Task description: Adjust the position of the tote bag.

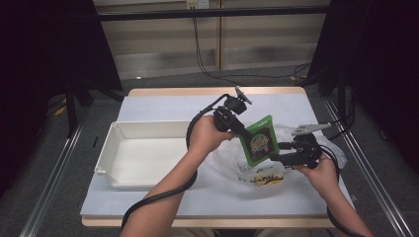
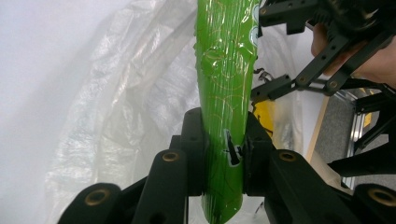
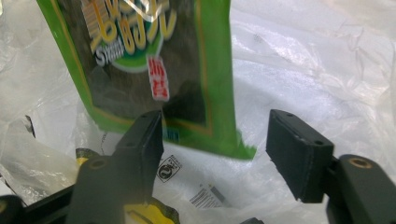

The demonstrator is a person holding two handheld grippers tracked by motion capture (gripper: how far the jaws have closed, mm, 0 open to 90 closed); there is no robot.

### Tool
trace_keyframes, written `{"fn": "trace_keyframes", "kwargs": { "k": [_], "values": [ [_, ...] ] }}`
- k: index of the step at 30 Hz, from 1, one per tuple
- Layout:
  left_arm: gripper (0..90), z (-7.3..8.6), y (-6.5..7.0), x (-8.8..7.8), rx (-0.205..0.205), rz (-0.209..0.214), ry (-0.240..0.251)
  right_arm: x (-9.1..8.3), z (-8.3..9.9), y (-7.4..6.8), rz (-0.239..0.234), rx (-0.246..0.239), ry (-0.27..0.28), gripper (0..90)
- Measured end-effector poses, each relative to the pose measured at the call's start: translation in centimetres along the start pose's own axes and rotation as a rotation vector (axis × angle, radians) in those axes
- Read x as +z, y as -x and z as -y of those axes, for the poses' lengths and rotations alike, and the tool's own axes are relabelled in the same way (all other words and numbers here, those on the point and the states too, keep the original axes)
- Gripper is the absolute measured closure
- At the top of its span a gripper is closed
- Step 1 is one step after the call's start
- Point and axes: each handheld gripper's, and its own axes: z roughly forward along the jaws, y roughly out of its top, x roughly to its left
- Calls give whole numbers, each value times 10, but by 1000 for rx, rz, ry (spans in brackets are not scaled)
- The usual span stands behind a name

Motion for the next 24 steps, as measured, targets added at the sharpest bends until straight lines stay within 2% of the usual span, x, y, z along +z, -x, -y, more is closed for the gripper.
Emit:
{"fn": "trace_keyframes", "kwargs": {
  "k": [5, 7, 11, 12, 13, 16, 24],
  "values": [
    [756, -5, 4, -11, 22, -13, -1, -3, 2, -6, 20, -30, 0, 274],
    [756, -6, 5, -15, 20, -13, 4, -4, 4, -8, 26, -42, 19, 264],
    [756, -8, 8, -22, 36, -25, 0, -6, 6, -7, 24, -17, 28, 251],
    [756, -9, 9, -24, 39, -26, -6, -7, 5, -7, 32, -32, 23, 246],
    [756, -9, 9, -25, 43, -25, -1, -9, 5, -7, 41, -25, 22, 245],
    [756, -11, 11, -29, 47, -22, -1, -13, 4, -6, 30, -5, 36, 240],
    [756, -20, 22, -43, 65, -34, -3, -17, 9, -5, 33, -2, 29, 231]
  ]
}}
